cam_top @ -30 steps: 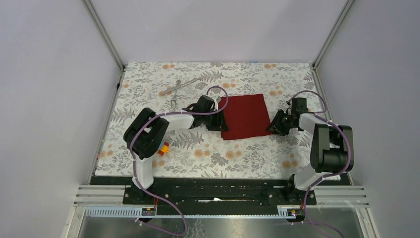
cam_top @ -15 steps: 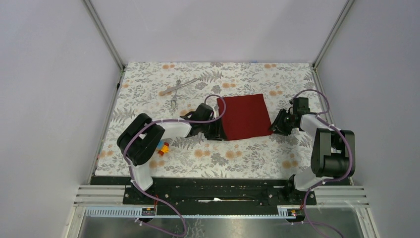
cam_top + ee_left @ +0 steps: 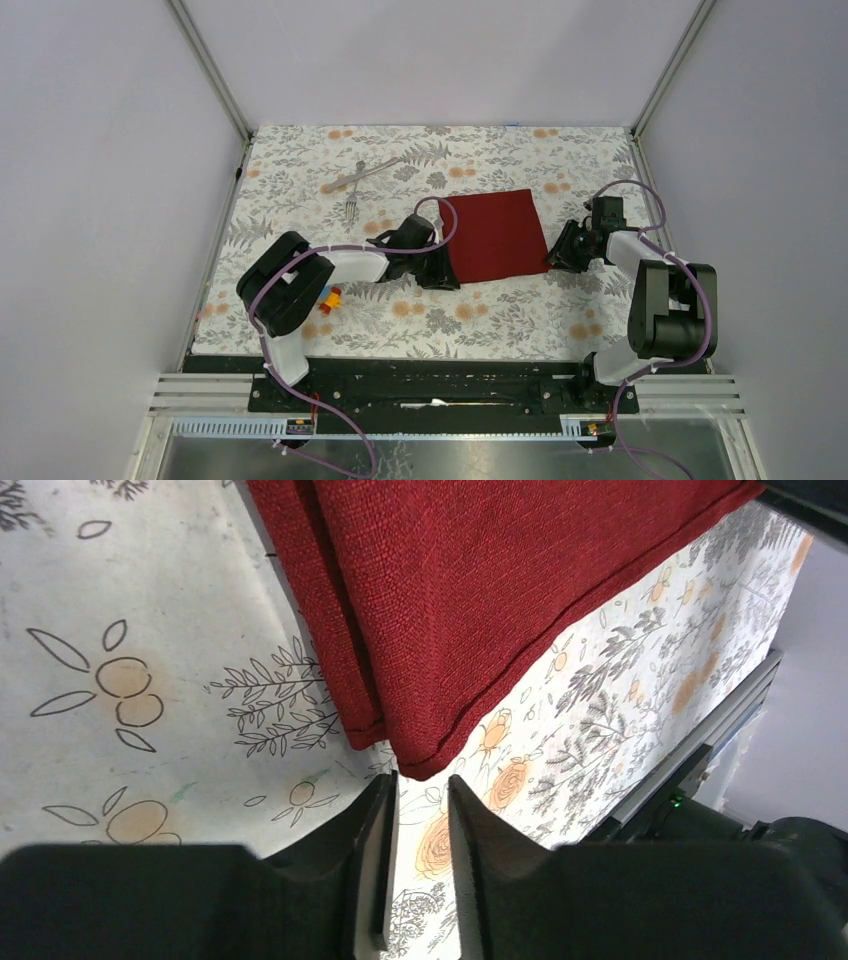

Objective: Fold the napkin into a case and place the utensils inside
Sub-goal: Pick up the top corner of the square-folded napkin from the center of the board, then fold the top corner of the square-folded napkin at the center of the board.

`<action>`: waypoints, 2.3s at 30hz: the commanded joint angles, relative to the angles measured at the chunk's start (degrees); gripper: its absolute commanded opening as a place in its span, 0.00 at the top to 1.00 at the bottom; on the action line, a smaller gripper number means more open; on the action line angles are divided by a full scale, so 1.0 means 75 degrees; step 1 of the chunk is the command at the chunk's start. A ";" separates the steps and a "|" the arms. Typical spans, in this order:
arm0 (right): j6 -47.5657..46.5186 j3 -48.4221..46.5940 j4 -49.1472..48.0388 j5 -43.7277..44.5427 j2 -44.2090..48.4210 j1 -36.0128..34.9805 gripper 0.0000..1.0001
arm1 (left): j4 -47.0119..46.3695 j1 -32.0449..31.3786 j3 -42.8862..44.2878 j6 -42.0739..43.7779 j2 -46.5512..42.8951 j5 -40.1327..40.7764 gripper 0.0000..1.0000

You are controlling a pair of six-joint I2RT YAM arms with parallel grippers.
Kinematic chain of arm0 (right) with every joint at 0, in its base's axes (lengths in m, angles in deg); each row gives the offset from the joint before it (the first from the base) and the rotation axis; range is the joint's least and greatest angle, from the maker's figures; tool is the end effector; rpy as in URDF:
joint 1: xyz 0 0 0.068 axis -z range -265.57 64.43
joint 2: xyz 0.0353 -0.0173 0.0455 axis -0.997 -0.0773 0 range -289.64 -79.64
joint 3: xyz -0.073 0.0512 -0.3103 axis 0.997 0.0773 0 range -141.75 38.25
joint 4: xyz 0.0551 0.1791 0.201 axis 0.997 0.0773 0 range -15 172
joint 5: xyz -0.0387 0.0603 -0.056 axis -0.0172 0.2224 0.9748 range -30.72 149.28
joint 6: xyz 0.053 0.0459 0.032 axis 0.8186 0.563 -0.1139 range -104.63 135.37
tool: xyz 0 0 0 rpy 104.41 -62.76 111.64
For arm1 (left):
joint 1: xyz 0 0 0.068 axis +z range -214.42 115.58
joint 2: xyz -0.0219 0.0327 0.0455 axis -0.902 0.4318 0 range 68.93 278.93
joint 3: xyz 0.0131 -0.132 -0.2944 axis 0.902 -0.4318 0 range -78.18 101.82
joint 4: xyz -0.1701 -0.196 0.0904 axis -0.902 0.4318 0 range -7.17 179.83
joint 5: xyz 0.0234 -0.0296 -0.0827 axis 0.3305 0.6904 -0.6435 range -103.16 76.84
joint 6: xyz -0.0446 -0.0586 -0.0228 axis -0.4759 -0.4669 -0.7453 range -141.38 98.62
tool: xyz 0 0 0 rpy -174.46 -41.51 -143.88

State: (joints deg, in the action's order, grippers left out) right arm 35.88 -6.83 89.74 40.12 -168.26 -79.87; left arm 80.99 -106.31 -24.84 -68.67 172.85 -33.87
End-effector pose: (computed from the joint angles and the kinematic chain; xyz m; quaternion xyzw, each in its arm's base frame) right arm 0.3137 -0.0097 0.1782 0.1707 0.9341 0.1935 0.2466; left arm 0.2793 -0.2818 0.1558 0.0199 0.9226 -0.3631 0.1288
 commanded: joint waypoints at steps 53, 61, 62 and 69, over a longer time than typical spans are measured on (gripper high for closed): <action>0.0432 -0.2867 -0.0536 -0.1223 -0.2091 -0.2539 1.00 | -0.0233 0.0065 -0.0127 -0.0224 0.0361 0.1047 0.80; 0.1278 -0.5481 -0.1093 -0.1984 -0.4197 -0.3124 1.00 | -0.0613 0.0158 -0.0735 -0.0413 0.0364 0.1083 0.86; 0.1414 -0.5700 -0.1190 -0.2005 -0.4446 -0.3129 1.00 | -0.0668 0.0174 -0.0801 -0.0445 0.0360 0.1079 0.86; 0.1827 -0.6899 -0.1394 -0.2342 -0.5409 -0.3128 1.00 | -0.0899 0.0179 -0.1058 -0.0578 0.0405 0.0969 0.89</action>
State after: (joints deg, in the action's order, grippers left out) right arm 46.88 -53.83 81.20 25.37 -206.49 -103.37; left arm 69.93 -105.28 -29.80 -73.96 173.79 -29.43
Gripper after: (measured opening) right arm 0.017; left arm 0.122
